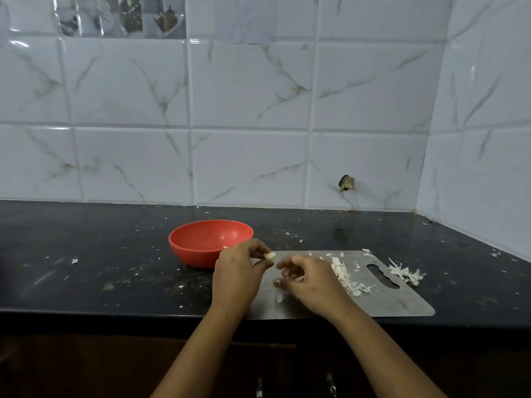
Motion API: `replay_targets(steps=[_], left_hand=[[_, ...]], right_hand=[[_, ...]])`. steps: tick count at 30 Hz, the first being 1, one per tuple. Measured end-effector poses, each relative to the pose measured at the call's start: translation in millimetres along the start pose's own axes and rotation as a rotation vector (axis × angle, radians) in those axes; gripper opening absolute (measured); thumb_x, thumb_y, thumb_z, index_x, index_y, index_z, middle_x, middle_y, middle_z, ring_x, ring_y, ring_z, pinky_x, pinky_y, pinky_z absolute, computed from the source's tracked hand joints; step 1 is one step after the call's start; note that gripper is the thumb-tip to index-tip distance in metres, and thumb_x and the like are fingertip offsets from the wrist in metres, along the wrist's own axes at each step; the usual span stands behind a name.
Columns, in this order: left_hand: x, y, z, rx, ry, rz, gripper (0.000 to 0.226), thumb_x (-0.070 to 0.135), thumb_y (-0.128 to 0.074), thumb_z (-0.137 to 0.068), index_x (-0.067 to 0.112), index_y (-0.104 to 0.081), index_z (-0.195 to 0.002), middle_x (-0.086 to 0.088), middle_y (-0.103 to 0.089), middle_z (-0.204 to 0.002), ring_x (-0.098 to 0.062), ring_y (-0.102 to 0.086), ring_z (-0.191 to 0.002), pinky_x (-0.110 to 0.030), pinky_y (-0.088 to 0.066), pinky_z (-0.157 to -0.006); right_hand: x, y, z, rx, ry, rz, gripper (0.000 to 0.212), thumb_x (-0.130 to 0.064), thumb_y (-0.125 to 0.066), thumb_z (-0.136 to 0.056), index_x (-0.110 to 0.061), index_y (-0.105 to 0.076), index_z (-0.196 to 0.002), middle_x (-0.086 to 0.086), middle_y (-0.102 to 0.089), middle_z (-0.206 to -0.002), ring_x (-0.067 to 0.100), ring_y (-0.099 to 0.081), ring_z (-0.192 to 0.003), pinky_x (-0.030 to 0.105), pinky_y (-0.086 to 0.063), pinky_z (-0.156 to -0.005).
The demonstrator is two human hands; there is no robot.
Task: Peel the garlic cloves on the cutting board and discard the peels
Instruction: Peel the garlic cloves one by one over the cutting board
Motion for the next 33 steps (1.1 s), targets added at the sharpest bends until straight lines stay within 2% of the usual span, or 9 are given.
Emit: replay_targets(steps=[2,4,9,12,14,18,25,28,33], left_hand=[[-1,0,0,-0.021,0.025,0.036,0.028,0.015,-0.085,-0.067,0.036,-0.066,-0.069,0.014,-0.069,-0.070,-0.005,-0.068,-0.073,-0.039,-0.056,-0.075],[-2,-3,0,-0.039,0.037,0.061,0.031,0.015,-0.085,-0.066,0.038,-0.064,-0.068,0.013,-0.069,-0.070,-0.003,-0.067,-0.072,-0.038,-0.056,-0.075],[1,-9,0,-0.106,0.048,0.125,0.027,0.018,-0.086,-0.065,0.035,-0.065,-0.069,0.012,-0.070,-0.070,0.000,-0.066,-0.069,-0.030,-0.056,-0.073],[2,-10,0,-0.149,0.066,0.179,0.026,0.010,-0.085,-0.067,0.030,-0.068,-0.071,0.009,-0.071,-0.071,0.002,-0.063,-0.064,-0.018,-0.050,-0.064],[2,-10,1,-0.189,0.103,0.260,0.018,0.008,-0.081,-0.072,0.023,-0.072,-0.077,0.008,-0.070,-0.071,0.003,-0.057,-0.057,-0.014,-0.045,-0.054],[-3,-10,1,-0.219,0.163,0.376,0.011,0.007,-0.075,-0.080,0.017,-0.075,-0.085,0.003,-0.068,-0.071,-0.001,-0.058,-0.060,-0.016,-0.044,-0.050],[-6,-15,2,-0.206,0.159,0.356,0.010,0.008,-0.076,-0.078,0.018,-0.075,-0.080,0.003,-0.072,-0.074,0.000,-0.062,-0.063,-0.015,-0.047,-0.053],[-8,-15,1,-0.201,0.171,0.358,0.010,0.009,-0.077,-0.077,0.018,-0.075,-0.081,0.001,-0.073,-0.078,-0.005,-0.065,-0.068,-0.015,-0.047,-0.054],[-7,-15,2,-0.211,0.168,0.358,0.010,0.008,-0.076,-0.078,0.018,-0.075,-0.079,0.000,-0.073,-0.077,-0.006,-0.065,-0.068,-0.016,-0.049,-0.055]], right_hand=[[-1,2,-1,0.060,0.013,0.116,0.013,-0.017,-0.067,-0.089,-0.019,-0.071,-0.101,-0.013,-0.062,-0.075,-0.003,-0.059,-0.069,0.010,-0.043,-0.065],[-5,9,1,0.137,0.057,0.054,0.012,-0.016,-0.066,-0.089,-0.021,-0.071,-0.099,-0.014,-0.062,-0.074,-0.005,-0.059,-0.068,0.010,-0.043,-0.065],[-18,11,2,0.155,0.167,-0.062,0.014,-0.012,-0.070,-0.086,-0.019,-0.074,-0.097,-0.017,-0.068,-0.080,-0.007,-0.061,-0.079,0.006,-0.044,-0.066],[-15,15,1,0.195,0.167,-0.110,0.012,-0.008,-0.074,-0.082,-0.020,-0.075,-0.083,-0.020,-0.068,-0.074,-0.007,-0.063,-0.073,0.006,-0.043,-0.064],[-12,16,0,0.226,0.171,-0.123,0.017,-0.009,-0.076,-0.081,-0.025,-0.071,-0.075,-0.014,-0.071,-0.075,-0.002,-0.064,-0.070,0.009,-0.045,-0.063],[-13,17,2,0.258,0.188,-0.126,0.011,-0.014,-0.077,-0.080,-0.022,-0.071,-0.076,-0.008,-0.072,-0.078,0.003,-0.061,-0.067,0.017,-0.050,-0.062],[-11,17,1,0.222,0.153,-0.086,0.021,-0.016,-0.077,-0.080,-0.031,-0.067,-0.072,-0.018,-0.067,-0.071,0.003,-0.054,-0.056,0.011,-0.043,-0.055],[-10,13,-1,0.184,0.148,-0.029,0.015,-0.020,-0.075,-0.083,-0.028,-0.065,-0.075,-0.009,-0.067,-0.075,0.010,-0.056,-0.058,0.018,-0.043,-0.056],[-11,10,-1,0.163,0.158,0.032,0.016,-0.018,-0.071,-0.086,-0.027,-0.062,-0.076,-0.010,-0.064,-0.075,0.009,-0.058,-0.063,0.016,-0.044,-0.058]])
Point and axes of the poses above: each hand's wrist, its own z-axis away from the middle knuckle, its own y-axis out of the back of the hand, x = y × z, the point moved 6 cm from there along -z, towards the middle knuckle
